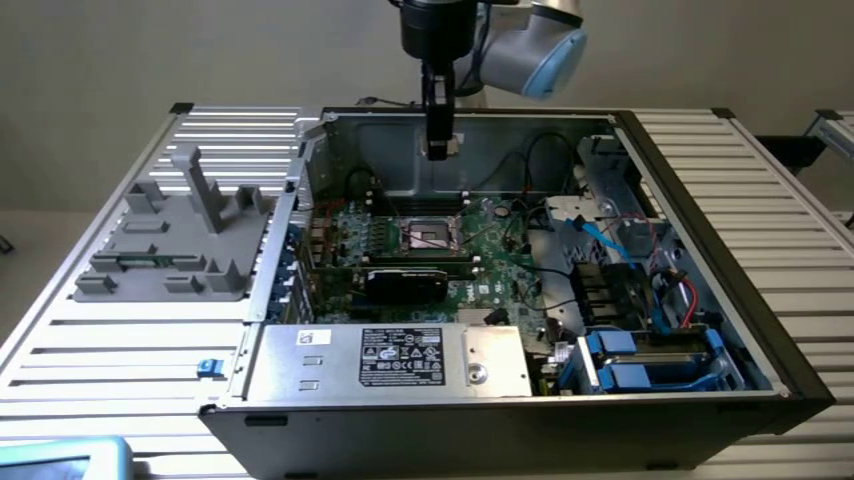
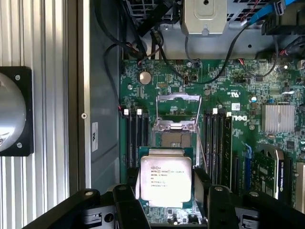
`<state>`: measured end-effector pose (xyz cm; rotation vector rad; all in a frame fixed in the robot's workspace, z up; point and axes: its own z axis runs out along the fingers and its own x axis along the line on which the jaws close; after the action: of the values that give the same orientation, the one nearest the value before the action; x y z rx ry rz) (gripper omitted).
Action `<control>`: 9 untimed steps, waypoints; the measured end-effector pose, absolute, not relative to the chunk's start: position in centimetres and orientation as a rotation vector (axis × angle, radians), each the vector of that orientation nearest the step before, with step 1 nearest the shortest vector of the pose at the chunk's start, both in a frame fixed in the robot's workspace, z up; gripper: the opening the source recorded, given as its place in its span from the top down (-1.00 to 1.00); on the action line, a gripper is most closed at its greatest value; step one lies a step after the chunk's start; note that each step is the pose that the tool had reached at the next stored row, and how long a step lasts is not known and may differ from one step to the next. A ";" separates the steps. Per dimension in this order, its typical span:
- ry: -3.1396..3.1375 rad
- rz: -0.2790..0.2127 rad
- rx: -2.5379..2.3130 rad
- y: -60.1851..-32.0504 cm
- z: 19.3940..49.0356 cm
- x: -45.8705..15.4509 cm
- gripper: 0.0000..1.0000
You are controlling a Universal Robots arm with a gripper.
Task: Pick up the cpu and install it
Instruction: 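Place the cpu into insertion slot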
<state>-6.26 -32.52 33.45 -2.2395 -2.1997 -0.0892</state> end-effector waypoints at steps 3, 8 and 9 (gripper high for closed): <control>-2.200 -0.089 -2.240 -32.6 32.9 -6.3 -0.07; -2.200 -0.090 -2.240 -32.8 32.0 -6.3 -0.07; -2.200 -0.091 -2.240 -32.9 31.8 -6.3 -0.07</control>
<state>-6.28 -32.89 31.81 -2.2399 -2.2001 -0.0906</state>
